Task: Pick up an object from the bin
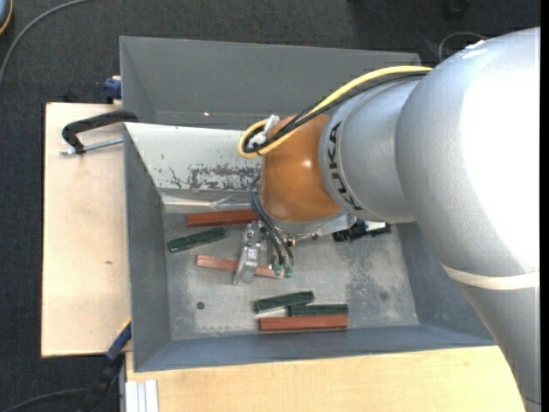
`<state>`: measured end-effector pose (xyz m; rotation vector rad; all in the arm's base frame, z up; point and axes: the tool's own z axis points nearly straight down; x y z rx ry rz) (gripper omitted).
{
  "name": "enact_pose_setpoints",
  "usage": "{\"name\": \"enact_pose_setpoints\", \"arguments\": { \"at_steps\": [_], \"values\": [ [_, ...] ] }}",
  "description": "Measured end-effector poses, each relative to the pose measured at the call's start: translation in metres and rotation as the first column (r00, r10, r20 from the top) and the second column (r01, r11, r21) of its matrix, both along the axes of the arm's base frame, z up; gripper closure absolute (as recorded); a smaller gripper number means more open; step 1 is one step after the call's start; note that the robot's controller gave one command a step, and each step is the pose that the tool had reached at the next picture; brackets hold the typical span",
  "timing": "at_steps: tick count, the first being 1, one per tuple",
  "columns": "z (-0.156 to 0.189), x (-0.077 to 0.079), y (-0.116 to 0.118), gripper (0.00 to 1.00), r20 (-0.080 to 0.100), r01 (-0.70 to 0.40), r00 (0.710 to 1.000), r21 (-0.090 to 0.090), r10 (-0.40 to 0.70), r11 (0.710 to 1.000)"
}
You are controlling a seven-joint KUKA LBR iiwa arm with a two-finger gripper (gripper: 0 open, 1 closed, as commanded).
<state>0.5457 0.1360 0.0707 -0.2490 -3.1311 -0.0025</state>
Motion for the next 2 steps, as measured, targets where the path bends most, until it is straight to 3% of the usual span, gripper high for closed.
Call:
{"name": "enact_pose_setpoints", "arguments": {
  "at_steps": [1,2],
  "values": [
    [0.119,0.017,0.01,1.0,0.015,-0.036,0.999,0.003,0.036,0.999],
    [0.285,0.028,-0.003,1.0,0.017,-0.075,0.997,0.001,0.075,0.997]
  ]
}}
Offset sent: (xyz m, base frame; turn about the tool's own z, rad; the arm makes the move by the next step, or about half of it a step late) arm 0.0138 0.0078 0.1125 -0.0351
